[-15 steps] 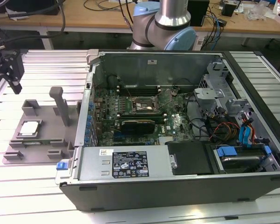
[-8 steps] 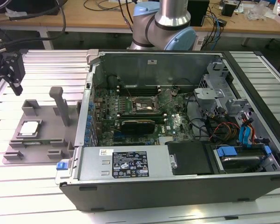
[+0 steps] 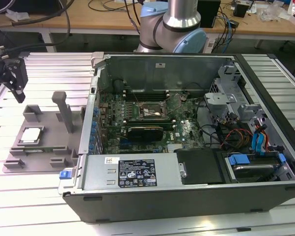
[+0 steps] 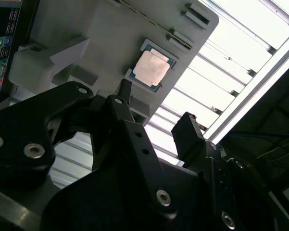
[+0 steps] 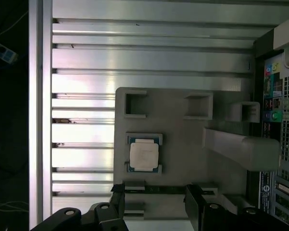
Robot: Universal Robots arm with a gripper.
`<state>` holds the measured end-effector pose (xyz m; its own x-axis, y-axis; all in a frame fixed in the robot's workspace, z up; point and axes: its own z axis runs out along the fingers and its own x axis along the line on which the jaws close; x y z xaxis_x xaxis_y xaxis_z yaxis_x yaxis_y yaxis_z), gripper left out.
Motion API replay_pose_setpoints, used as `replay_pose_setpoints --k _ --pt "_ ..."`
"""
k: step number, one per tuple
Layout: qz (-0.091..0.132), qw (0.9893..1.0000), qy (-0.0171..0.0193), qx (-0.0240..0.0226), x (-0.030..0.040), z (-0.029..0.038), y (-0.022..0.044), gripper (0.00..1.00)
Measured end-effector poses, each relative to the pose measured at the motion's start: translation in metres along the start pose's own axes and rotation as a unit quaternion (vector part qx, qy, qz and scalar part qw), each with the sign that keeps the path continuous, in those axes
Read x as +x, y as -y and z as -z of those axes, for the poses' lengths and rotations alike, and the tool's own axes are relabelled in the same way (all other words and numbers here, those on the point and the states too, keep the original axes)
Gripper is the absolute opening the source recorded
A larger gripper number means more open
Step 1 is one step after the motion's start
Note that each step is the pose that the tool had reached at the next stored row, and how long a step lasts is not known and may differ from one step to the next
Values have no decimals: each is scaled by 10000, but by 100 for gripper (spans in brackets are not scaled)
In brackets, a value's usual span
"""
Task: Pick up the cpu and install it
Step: 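Pick up the cpu and move it towards the insertion slot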
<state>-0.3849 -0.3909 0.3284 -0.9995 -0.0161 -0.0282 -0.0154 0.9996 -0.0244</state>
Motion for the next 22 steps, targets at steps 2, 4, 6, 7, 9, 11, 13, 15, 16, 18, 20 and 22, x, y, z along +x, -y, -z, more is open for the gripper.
replay_pose_setpoints --k 2,4,6,7,9,11,13,15,16,18,20,22 --pt "0 10000 0 0 0 -19 0 62" --pt "0 10000 0 0 1 -32 -1 62" --pt "0 10000 0 0 1 -46 -1 62" --pt "0 10000 -1 0 1 -54 -1 62" --pt "0 10000 0 0 2 -67 -2 62" --pt "0 10000 0 0 2 -79 -2 62" --pt "0 10000 0 0 3 -91 -2 62" --pt "0 10000 0 0 3 -116 -3 62" --pt "0 10000 0 0 4 -127 -3 62" --pt "0 10000 0 0 4 -151 -4 62" --pt "0 10000 0 0 5 -163 -4 62" --pt "0 10000 0 0 5 -179 -4 62"
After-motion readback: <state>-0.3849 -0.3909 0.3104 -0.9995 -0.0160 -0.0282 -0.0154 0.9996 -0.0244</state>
